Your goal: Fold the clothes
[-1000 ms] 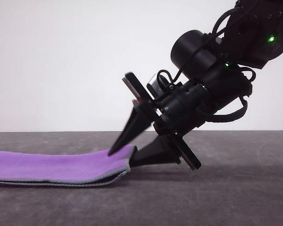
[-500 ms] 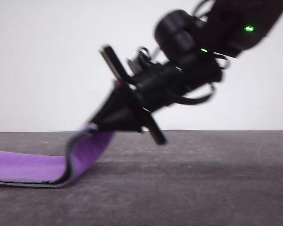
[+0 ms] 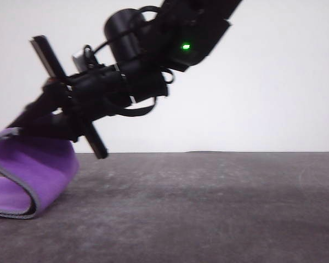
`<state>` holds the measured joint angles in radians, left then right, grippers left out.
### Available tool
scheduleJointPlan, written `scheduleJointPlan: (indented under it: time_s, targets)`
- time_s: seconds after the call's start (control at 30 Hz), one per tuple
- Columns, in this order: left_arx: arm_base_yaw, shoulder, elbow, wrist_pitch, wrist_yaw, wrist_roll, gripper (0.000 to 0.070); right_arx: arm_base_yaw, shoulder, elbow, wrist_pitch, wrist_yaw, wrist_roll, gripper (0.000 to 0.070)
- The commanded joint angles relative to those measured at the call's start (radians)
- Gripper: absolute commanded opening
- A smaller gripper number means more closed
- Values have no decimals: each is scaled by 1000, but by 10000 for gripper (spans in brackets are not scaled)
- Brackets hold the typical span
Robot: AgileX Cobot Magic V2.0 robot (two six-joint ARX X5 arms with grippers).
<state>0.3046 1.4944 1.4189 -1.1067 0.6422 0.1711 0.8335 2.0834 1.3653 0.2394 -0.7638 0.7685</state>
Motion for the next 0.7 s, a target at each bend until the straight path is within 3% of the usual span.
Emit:
scheduleJointPlan:
  time_s: [0.0,0.27,0.3,0.4,0.43,0.67]
  targets:
    - [3,15,11,5,2,0,446,19,46,37,-7,-5,11,0]
    - [3,15,11,8,2,0,446,23,67,64,-32,-14,-6,24]
    - [3,15,11,8,2,0,446,23,67,64,-34,-20,-11,85]
    - [3,15,11,8,2,0,446,24,67,64,-32,-26,-16,362]
    - [3,15,11,8,2,0,446,24,67,64,-31,-27,-16,419]
    - [3,15,11,8,2,0,446,24,67,64,-30,-48,-18,431]
